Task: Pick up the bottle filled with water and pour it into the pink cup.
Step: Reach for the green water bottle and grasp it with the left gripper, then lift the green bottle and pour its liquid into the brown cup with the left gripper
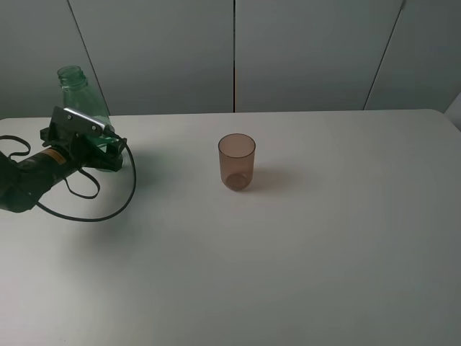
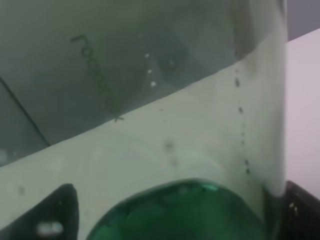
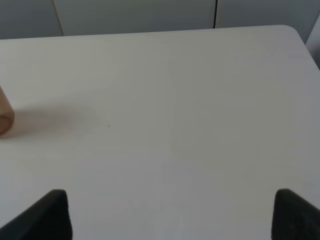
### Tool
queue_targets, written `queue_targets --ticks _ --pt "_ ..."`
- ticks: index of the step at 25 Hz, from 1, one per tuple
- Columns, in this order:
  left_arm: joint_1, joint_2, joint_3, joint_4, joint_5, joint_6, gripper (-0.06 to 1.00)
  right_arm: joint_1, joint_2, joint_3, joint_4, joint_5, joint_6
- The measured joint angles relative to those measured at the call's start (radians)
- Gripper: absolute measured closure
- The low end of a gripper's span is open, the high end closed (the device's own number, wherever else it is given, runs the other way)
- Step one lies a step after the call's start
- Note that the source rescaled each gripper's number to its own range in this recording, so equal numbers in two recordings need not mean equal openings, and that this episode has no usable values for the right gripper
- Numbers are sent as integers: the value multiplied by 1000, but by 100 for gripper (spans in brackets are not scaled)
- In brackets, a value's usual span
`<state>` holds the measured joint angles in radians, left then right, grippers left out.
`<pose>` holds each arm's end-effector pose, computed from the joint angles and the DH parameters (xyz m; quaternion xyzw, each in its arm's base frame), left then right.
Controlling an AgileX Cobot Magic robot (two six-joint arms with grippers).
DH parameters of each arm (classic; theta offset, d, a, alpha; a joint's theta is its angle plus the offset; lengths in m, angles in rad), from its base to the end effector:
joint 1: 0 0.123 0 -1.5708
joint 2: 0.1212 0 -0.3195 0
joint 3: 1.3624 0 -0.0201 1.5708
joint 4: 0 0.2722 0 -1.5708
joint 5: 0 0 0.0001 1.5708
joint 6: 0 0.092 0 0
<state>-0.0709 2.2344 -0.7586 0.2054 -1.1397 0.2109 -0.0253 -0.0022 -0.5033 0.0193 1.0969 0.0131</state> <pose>0.3801 -0.0441 0.0619 0.2004 0.7647 -0.0044 0.6124 -0.0222 0.0021 0.2851 0.0160 0.8609 0.0065 0.5084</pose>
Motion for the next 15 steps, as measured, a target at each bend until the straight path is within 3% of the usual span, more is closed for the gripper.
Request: queue_targets --ticks 1,2,4,5,15 --pt "0 0 0 5 0 -10 -2 0 0 0 0 0 0" --pt "0 0 0 5 -2 -15 15 0 0 0 0 0 0" --pt "0 0 0 16 -2 -24 76 0 0 0 0 0 0" --pt "0 0 0 21 -2 -24 90 0 0 0 0 0 0" --pt "0 2 0 61 -10 -26 91 0 0 0 0 0 0"
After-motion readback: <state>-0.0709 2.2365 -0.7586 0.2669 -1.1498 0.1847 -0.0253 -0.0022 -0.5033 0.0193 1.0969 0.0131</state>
